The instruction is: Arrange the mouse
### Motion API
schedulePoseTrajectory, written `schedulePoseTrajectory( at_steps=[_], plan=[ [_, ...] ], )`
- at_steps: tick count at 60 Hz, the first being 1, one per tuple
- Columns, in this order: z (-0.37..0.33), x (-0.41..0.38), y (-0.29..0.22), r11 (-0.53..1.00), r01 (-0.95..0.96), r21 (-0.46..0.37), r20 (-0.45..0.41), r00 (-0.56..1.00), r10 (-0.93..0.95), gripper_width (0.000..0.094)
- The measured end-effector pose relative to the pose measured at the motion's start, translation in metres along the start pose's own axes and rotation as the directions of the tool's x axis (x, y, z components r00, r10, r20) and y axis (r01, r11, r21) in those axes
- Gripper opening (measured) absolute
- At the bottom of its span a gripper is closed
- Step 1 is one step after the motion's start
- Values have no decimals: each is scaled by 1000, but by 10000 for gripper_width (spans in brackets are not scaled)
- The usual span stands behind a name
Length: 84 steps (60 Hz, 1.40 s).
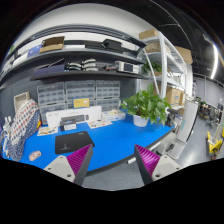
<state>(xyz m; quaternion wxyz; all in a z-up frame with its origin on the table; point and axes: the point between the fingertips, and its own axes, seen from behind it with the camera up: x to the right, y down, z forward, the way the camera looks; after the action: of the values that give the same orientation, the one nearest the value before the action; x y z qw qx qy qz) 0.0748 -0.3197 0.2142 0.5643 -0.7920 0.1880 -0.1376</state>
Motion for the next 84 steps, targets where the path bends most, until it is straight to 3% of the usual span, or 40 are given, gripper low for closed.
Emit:
schedulePoseTrajectory(
  at_steps=[12, 27, 43, 55, 65, 77, 84],
  plan=[
    [-11, -65, 89, 996, 44, -83, 48, 998, -40, 824],
    [-16, -223, 182, 970, 137, -200, 287, 955, -76, 834],
    [14, -372, 187, 962, 204, -182, 439, 892, -106, 835],
    [54, -457, 191, 952, 225, -209, 484, 869, -99, 835],
    [85, -498, 197, 940, 230, -250, 464, 881, -92, 812],
    [123, -532, 188, 934, 254, -252, 438, 891, -124, 685],
    [136, -547, 184, 926, 277, -257, 456, 879, -137, 484]
  ],
)
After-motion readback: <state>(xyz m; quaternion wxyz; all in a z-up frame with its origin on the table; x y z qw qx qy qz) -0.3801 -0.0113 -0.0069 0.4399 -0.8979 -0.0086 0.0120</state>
